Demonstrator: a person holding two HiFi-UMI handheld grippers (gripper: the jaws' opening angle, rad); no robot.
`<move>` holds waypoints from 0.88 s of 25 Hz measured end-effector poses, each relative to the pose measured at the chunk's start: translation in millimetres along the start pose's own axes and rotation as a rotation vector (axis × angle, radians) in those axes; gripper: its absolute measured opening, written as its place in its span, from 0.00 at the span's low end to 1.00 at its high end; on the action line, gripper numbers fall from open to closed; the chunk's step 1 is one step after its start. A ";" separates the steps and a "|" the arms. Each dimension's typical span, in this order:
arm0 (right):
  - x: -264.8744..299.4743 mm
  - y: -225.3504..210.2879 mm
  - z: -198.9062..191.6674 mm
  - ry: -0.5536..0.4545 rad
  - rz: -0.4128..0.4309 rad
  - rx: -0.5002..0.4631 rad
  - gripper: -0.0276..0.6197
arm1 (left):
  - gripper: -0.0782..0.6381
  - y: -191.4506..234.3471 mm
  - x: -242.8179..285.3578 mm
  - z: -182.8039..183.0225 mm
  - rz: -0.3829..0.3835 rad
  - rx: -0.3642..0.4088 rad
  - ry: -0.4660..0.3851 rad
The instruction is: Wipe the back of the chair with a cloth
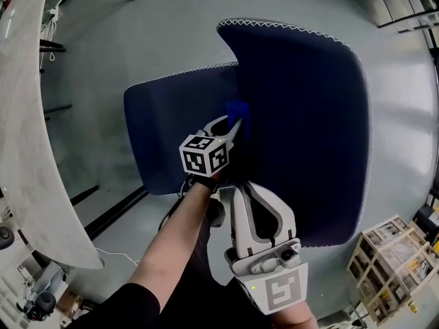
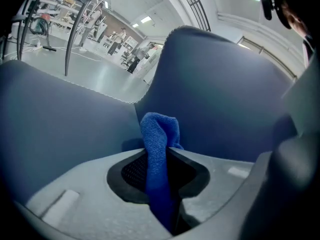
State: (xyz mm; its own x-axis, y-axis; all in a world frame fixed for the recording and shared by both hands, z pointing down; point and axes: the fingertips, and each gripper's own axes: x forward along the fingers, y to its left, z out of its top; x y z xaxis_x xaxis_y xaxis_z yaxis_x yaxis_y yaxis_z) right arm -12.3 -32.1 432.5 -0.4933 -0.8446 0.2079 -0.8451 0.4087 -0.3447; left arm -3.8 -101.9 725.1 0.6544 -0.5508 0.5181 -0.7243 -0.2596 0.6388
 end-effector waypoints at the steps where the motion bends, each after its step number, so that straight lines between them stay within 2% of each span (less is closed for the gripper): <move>1: -0.5 0.3 0.3 0.004 -0.003 0.000 0.09 | 0.22 -0.6 -1.3 0.2 0.005 0.000 0.000; 7: -14.9 1.3 20.4 0.018 -0.024 0.006 0.09 | 0.22 -33.4 -24.4 14.0 -0.042 0.003 -0.015; 13: -43.7 6.5 59.3 0.030 -0.023 0.059 0.09 | 0.22 -99.6 -63.4 37.3 -0.111 0.022 -0.016; 18: -68.9 2.9 99.5 0.020 -0.021 0.119 0.08 | 0.22 -163.0 -107.8 58.2 -0.169 0.067 -0.009; 22: -88.2 6.6 136.2 0.014 -0.032 0.072 0.08 | 0.22 -219.0 -164.3 96.7 -0.205 0.144 -0.043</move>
State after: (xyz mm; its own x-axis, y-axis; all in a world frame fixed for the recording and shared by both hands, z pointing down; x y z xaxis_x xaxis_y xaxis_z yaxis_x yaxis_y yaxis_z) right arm 53.7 -2.1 287.2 -0.4700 -0.8515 0.2325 -0.8434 0.3555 -0.4029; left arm 26.3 -31.3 445.1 0.7832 -0.5073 0.3595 -0.6028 -0.4779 0.6389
